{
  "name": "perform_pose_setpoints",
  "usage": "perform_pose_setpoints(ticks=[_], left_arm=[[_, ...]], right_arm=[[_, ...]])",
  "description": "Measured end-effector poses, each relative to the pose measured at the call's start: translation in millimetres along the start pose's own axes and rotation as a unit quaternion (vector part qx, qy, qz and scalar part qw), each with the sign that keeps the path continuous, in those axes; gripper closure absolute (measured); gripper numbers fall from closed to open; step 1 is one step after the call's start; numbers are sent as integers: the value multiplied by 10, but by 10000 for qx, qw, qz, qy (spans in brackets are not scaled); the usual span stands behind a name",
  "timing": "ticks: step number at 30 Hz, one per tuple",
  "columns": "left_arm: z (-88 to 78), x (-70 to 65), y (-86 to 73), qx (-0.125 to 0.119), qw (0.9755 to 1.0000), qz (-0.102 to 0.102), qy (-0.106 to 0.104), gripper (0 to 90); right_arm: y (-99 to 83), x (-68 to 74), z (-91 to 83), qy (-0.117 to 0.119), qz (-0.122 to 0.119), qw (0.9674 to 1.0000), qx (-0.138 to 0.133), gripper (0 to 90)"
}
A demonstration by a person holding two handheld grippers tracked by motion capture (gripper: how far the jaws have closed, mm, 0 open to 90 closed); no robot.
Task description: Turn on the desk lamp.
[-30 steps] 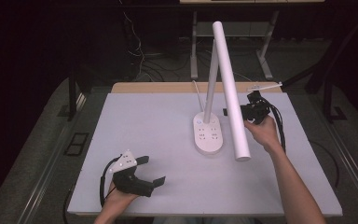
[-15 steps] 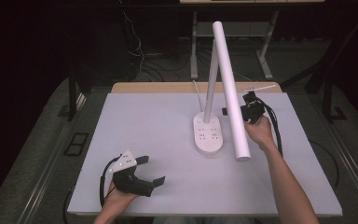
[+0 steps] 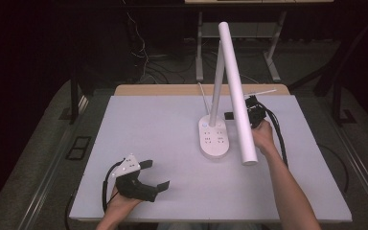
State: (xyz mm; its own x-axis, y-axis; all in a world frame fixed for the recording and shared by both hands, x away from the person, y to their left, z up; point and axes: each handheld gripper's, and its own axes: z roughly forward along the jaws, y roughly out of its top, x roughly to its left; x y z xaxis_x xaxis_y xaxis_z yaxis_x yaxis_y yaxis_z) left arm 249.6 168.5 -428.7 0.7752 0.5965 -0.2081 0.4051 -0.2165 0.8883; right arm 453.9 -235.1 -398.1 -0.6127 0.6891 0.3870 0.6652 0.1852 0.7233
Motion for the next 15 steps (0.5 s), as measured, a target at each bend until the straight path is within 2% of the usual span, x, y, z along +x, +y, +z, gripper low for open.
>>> perform_pose_setpoints(ticks=[15], left_arm=[[-7,9,0,-6,10000,-3,16,0]], right_arm=[[-60,-52,214,32,14,9999,138,891]])
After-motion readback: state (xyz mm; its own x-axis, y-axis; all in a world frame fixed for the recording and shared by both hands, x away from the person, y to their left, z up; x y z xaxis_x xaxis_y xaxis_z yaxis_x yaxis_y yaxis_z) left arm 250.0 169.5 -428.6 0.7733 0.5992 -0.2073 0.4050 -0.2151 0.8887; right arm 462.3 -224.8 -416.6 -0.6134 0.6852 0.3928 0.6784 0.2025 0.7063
